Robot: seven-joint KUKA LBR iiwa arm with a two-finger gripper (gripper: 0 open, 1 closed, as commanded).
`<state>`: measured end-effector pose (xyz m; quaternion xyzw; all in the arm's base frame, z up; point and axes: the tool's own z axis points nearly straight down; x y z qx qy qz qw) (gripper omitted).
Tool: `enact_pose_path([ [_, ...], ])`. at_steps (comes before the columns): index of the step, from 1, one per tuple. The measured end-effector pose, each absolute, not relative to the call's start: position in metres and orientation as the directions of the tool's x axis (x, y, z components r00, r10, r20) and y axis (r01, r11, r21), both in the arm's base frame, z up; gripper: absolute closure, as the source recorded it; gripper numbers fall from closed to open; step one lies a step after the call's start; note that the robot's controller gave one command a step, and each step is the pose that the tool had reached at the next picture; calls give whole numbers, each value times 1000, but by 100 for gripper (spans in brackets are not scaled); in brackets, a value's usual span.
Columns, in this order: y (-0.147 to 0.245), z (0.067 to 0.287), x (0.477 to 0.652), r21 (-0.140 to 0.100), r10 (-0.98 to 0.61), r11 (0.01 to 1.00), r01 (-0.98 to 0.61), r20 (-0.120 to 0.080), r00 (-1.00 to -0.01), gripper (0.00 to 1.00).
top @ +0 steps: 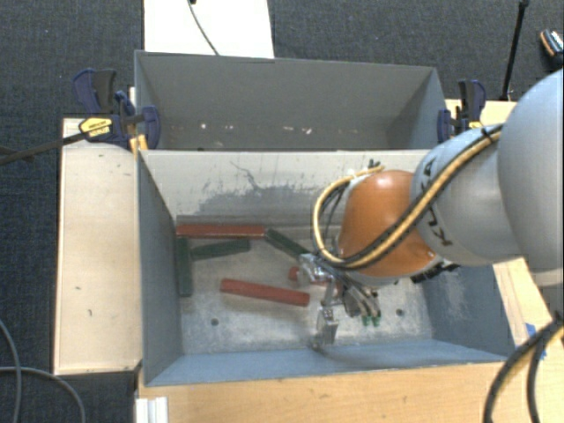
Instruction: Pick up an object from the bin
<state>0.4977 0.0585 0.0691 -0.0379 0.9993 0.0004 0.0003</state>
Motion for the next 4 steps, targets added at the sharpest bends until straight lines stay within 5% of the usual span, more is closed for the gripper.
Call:
enact_pose_path([
  [1, 60, 72, 499, 2, -72, 997, -72, -6, -997, 100],
  [2, 60, 70, 498, 2, -70, 998, -70, -3, -998, 0],
  [3, 59, 71, 498, 1, -67, 998, -67, -4, -998, 100],
  [4, 59, 70, 498, 2, -66, 998, -66, -3, -998, 0],
])
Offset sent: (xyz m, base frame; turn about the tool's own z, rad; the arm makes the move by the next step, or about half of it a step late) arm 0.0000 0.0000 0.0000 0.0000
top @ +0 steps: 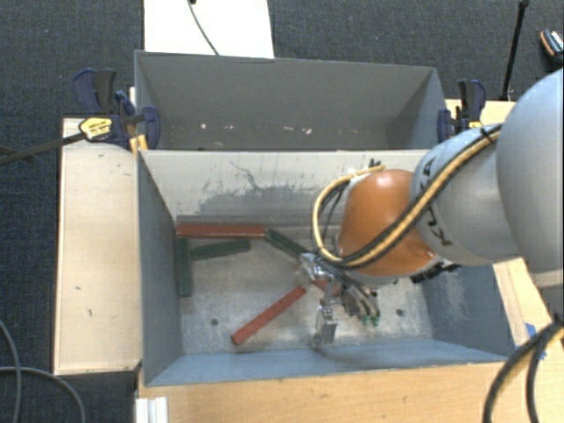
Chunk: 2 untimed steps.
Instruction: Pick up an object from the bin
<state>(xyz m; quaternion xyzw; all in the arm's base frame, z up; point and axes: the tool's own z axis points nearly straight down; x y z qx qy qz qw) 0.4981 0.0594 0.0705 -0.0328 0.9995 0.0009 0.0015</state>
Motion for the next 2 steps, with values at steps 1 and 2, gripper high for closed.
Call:
enact_pose_path([
  [1, 59, 71, 498, 2, -63, 998, -63, -3, -998, 100],
  [2, 59, 70, 498, 2, -62, 998, -62, -3, -998, 0],
])
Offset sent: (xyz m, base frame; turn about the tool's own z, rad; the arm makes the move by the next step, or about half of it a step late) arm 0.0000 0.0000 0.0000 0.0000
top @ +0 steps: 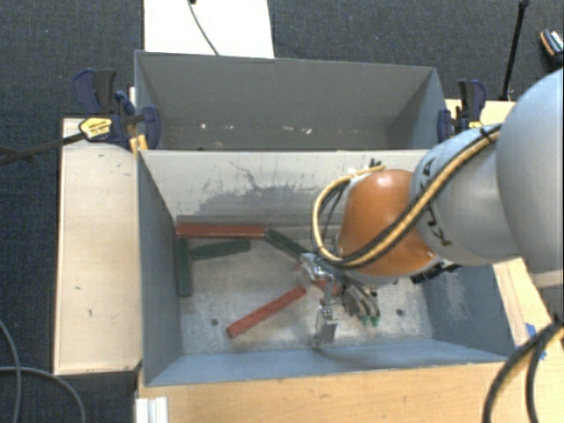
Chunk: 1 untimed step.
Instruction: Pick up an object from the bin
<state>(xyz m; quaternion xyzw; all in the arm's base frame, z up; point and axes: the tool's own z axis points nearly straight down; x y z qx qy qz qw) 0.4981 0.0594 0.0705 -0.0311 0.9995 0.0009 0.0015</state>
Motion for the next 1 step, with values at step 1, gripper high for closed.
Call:
enact_pose_path([
  [1, 59, 71, 498, 2, -60, 998, -61, -3, -998, 100],
])
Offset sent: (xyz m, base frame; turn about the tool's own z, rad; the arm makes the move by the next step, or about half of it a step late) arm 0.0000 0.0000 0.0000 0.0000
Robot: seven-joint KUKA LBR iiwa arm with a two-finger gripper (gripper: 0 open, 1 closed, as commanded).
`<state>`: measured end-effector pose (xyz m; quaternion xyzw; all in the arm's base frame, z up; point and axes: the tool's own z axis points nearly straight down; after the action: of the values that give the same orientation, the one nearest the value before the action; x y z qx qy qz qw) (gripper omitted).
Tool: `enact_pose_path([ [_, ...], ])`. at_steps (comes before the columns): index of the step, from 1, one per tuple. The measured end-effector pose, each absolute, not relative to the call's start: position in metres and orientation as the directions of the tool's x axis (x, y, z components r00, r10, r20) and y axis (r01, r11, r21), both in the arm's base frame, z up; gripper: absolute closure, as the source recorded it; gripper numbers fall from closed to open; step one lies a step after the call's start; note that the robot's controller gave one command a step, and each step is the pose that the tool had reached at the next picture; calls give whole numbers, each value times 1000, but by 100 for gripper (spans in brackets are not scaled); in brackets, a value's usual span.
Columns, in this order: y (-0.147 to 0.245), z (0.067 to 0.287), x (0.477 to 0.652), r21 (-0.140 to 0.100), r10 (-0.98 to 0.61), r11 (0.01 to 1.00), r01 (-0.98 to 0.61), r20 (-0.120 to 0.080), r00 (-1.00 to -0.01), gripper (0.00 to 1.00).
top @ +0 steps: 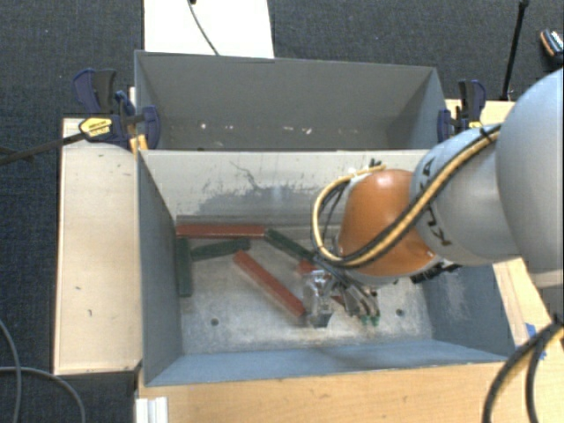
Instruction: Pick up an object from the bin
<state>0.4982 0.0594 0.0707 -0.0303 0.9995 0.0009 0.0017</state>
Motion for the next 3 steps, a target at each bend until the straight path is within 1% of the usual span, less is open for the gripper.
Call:
enact_pose_path([
  [1, 75, 71, 532, 0, -163, 987, -163, -6, -987, 100],
  [2, 74, 80, 474, 1, -154, 988, -154, 4, -988, 100],
  [3, 74, 80, 478, 1, -152, 988, -152, -4, -988, 0],
])
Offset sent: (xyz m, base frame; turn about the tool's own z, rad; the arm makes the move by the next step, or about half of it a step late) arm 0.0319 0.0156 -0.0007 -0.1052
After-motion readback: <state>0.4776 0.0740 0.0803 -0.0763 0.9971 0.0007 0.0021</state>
